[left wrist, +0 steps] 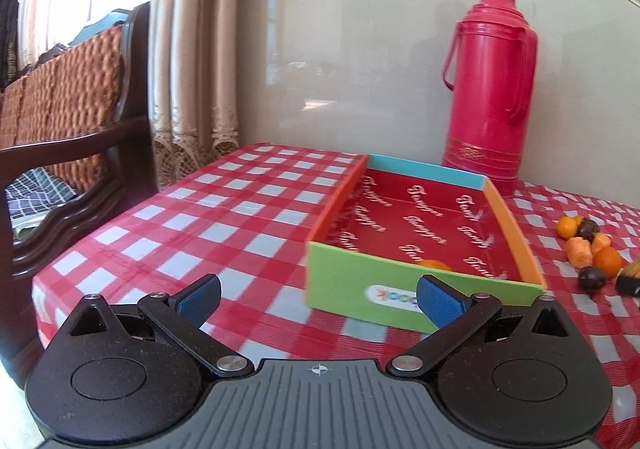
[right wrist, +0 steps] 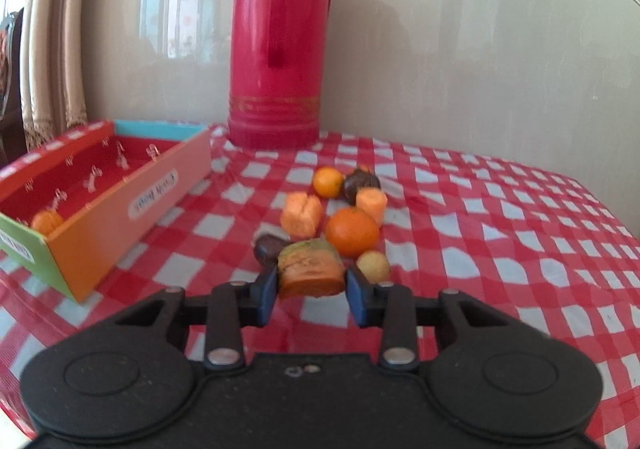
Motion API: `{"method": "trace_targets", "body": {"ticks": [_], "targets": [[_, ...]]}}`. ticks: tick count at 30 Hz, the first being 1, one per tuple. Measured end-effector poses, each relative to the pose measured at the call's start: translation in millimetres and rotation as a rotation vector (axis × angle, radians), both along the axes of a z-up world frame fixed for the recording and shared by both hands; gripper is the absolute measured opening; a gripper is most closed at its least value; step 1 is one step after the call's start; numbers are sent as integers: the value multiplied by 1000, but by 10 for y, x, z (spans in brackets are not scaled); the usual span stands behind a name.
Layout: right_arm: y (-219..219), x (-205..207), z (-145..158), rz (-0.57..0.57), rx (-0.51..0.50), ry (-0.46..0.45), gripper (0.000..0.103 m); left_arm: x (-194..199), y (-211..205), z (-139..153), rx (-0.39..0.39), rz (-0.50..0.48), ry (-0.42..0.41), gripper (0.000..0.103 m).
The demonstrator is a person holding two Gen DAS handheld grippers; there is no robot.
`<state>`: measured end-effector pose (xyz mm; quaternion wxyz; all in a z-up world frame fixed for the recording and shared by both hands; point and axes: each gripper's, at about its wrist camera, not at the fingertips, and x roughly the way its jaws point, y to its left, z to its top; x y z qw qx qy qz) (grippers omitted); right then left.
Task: Organize fruits
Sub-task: 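Carry the melon piece with the right gripper into the box and release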
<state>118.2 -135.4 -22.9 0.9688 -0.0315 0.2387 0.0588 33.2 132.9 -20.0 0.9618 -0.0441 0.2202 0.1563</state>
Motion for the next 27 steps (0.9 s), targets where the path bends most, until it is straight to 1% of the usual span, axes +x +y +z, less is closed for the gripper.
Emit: {"method": "trace_targets", "body": {"ticks": [4, 8, 12, 15, 17, 19, 20, 21, 22, 23, 24, 25, 27], "targets": [[210, -81, 133, 65, 30, -86, 28, -35, 124, -23, 18, 25, 4, 103], [479, -115, 202, 148, 69, -138, 28, -80, 269, -62, 34, 47, 17, 103], [754, -135, 254, 215, 106, -180, 28, -132, 444, -89, 5, 63, 24, 103], [939, -125, 257, 246, 120, -183, 28, -172, 557, -106, -20, 69, 25, 103], [1051, -91, 231, 260, 125, -169, 28, -192, 610, -119, -36, 74, 30, 103], [1154, -61, 187, 273, 121, -153, 29, -210, 664, -123, -71, 58, 28, 103], [1204, -43, 166, 283, 116, -143, 30, -220, 677, -125, -83, 57, 24, 103], [1244, -36, 149, 286, 104, -136, 34, -222, 680, -123, -85, 58, 24, 103], [1261, -65, 130, 275, 96, -149, 53, -221, 683, -124, -86, 54, 24, 103], [1248, -116, 138, 269, 104, -176, 80, -215, 677, -124, -88, 49, 26, 103], [1206, -165, 159, 271, 121, -208, 88, -208, 666, -124, -89, 45, 27, 103], [1162, -198, 188, 269, 132, -235, 88, -198, 656, -121, -88, 39, 27, 103], [1083, -235, 221, 251, 132, -259, 89, -179, 616, -112, -82, 34, 26, 103]]}}
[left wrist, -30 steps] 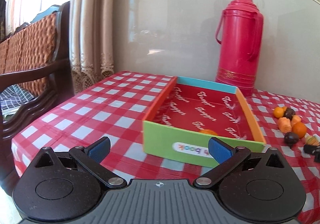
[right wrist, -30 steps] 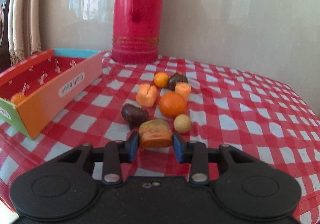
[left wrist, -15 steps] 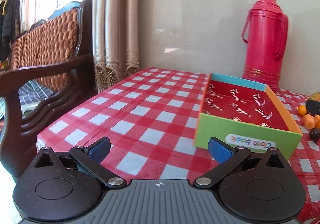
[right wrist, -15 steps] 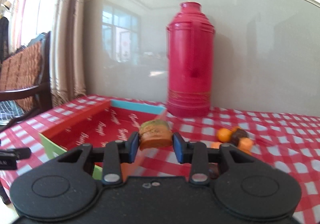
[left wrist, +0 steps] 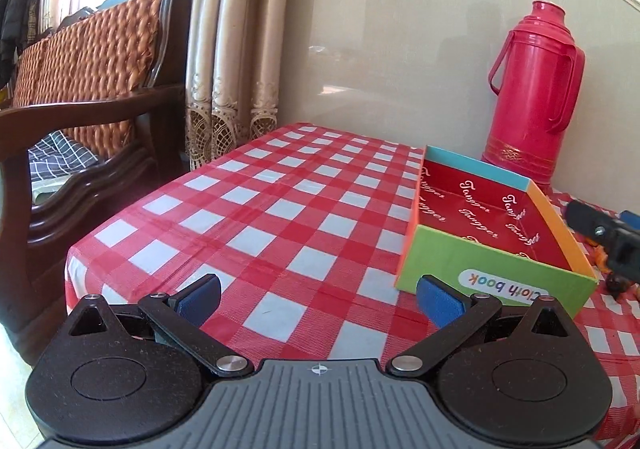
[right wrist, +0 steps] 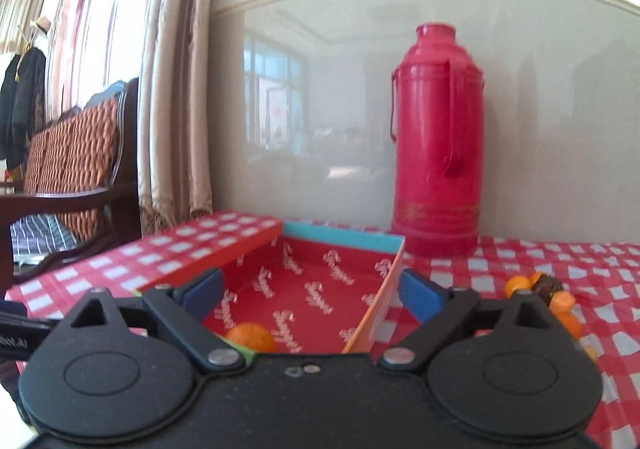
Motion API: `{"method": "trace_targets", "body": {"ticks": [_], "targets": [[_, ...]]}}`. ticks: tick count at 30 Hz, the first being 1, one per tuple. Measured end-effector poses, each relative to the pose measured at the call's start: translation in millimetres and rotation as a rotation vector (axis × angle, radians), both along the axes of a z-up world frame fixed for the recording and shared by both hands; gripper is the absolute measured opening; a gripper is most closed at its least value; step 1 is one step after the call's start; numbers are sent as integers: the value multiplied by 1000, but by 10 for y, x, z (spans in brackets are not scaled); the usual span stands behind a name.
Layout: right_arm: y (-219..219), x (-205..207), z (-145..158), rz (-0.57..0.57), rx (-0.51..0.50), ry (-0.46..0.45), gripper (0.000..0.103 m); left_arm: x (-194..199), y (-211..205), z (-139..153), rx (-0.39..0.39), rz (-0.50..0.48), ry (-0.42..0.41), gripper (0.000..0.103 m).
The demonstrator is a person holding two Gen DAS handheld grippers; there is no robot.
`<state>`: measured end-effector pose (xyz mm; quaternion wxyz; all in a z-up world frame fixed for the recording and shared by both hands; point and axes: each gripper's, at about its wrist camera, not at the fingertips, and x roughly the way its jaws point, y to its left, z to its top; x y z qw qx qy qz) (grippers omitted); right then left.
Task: Organize fruits
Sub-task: 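Carry the melon piece with the right gripper into the box and release, then reach the left gripper to the dark brown piece and close on it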
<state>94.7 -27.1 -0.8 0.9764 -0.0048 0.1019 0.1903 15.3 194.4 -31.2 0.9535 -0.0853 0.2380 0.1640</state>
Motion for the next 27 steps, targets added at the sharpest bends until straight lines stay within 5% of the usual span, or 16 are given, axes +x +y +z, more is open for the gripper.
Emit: {"method": "trace_targets", "body": {"ticks": [7, 27], "targets": [[-475, 18, 28, -111, 17, 25, 97, 45, -251, 67, -7, -58, -24, 103], [-1764, -204, 67, -293, -7, 62, 97, 277, -1392, 198, 28, -230, -52, 103]]}}
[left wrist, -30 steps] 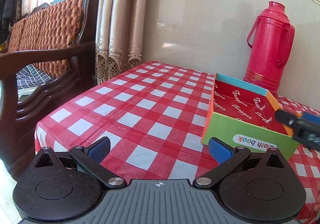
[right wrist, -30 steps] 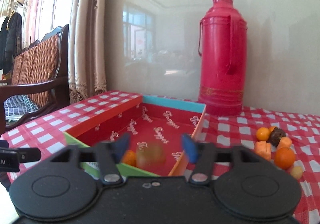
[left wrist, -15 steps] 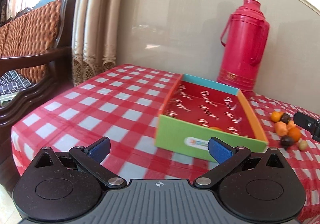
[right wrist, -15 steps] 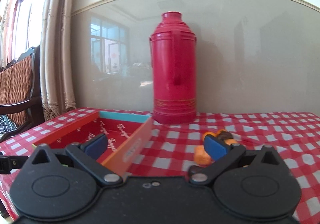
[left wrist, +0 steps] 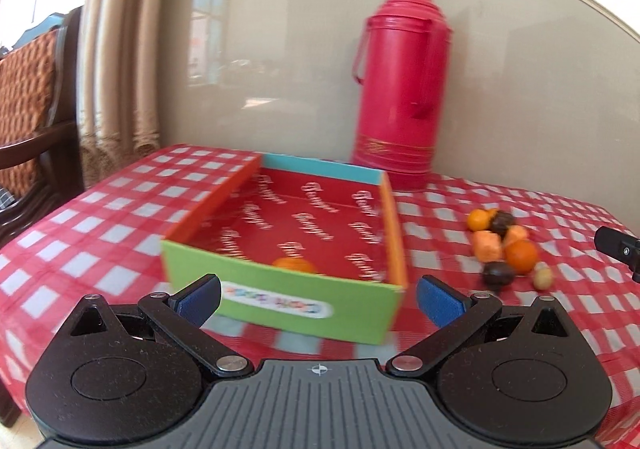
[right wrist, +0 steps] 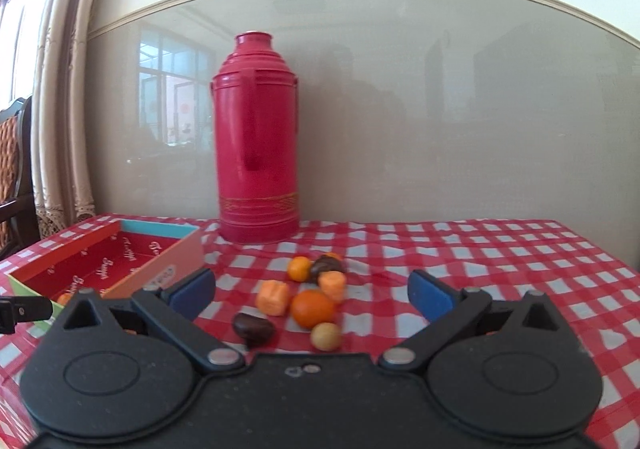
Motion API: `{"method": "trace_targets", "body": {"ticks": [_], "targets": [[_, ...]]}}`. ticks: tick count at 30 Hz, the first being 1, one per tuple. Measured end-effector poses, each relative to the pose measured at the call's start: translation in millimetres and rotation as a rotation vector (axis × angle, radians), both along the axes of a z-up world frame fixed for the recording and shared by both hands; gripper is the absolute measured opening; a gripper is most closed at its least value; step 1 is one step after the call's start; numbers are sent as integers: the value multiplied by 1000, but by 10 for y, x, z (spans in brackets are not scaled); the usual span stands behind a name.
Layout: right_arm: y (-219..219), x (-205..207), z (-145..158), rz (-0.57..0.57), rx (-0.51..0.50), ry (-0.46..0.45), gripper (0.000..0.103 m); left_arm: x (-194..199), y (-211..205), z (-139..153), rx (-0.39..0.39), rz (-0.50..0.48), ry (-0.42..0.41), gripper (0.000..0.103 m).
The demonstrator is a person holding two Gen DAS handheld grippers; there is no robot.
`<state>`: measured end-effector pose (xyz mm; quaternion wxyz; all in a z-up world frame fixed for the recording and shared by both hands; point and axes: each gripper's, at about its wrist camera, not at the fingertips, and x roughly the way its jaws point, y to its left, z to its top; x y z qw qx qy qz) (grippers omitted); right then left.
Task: Organize fruits
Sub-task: 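Reach the left gripper to the dark brown piece and close on it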
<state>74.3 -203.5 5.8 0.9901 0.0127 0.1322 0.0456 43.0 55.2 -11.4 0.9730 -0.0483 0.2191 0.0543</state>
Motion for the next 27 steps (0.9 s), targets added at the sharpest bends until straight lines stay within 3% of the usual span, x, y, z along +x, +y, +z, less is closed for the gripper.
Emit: {"method": "trace_targets", "body": {"ticks": [16, 27], "targets": [[-691, -108, -107, -134, -18, 49, 97, 306, -977, -34, 90, -146, -28, 103], [-903, -3, -226, -181, -39, 101, 97, 770, -1347, -182, 53, -182, 33, 103]]}}
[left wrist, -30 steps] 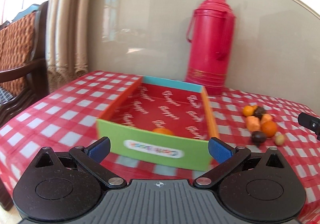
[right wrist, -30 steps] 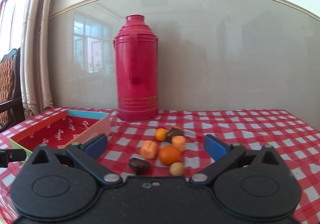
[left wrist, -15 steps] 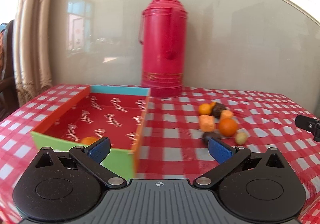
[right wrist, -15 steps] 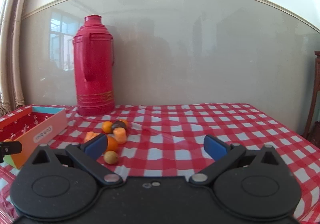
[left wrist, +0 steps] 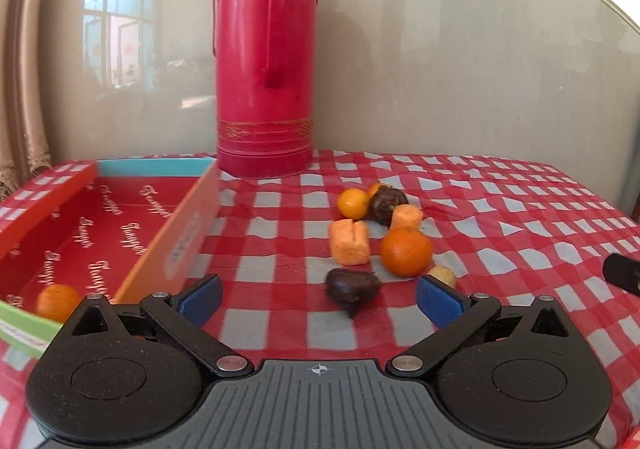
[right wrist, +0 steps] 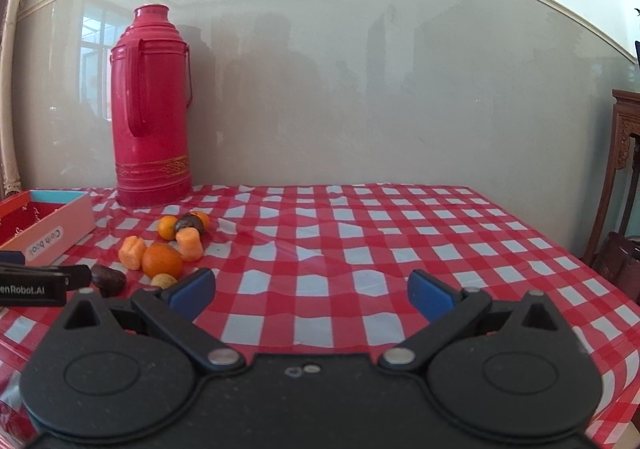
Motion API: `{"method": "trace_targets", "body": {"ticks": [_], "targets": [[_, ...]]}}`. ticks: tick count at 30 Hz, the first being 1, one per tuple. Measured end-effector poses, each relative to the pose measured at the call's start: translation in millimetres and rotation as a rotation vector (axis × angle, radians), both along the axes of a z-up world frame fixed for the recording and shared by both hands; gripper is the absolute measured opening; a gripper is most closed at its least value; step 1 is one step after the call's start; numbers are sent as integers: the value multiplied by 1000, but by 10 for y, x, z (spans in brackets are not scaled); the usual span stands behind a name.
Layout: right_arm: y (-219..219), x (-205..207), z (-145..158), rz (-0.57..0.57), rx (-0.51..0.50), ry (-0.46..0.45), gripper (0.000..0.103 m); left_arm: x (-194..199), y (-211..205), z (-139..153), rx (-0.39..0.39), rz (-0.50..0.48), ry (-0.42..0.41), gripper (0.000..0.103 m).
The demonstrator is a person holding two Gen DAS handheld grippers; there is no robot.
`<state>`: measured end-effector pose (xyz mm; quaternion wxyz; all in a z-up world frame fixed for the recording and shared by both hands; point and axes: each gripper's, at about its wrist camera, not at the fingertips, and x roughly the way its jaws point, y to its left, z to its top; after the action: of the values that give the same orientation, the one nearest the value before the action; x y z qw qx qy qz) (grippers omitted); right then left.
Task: Organize fruits
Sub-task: 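Reach the left gripper to the dark brown piece and close on it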
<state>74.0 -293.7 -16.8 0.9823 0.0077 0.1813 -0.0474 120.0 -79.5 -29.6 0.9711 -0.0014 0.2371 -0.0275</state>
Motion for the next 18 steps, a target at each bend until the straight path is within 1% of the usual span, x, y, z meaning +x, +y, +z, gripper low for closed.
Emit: {"method": "trace_targets", "body": {"ticks": [4, 5, 6, 7, 9, 12, 15, 16, 17, 18], "targets": [[-142, 97, -63, -39, 29, 23, 97, 154, -47, -28, -26, -3, 23, 102], [-165, 119, -75, -45, 39, 29, 97, 191, -54, -37, -27, -3, 30, 97], [-176, 137, -87, -48, 43, 33, 97, 228, -63, -49, -26, -3, 42, 86], [-178, 150, -95, -50, 43, 37, 97, 274, -68, -66, -29, -8, 57, 80], [-167, 178, -103, -47, 38, 41, 97, 339, -77, -98, -30, -6, 80, 79], [-145, 217, -108, -38, 39, 45, 97, 387, -112, -115, -24, -13, 84, 78], [-135, 241, -107, -31, 35, 48, 97, 430, -167, -143, 5, -21, 105, 78], [-135, 246, -110, -30, 32, 50, 97, 443, -177, -146, 13, -22, 111, 69], [-135, 247, -113, -30, 31, 52, 97, 461, -183, -158, 17, -27, 125, 56], [-136, 244, -114, -30, 32, 54, 97, 486, -185, -177, 15, -34, 144, 39]]}}
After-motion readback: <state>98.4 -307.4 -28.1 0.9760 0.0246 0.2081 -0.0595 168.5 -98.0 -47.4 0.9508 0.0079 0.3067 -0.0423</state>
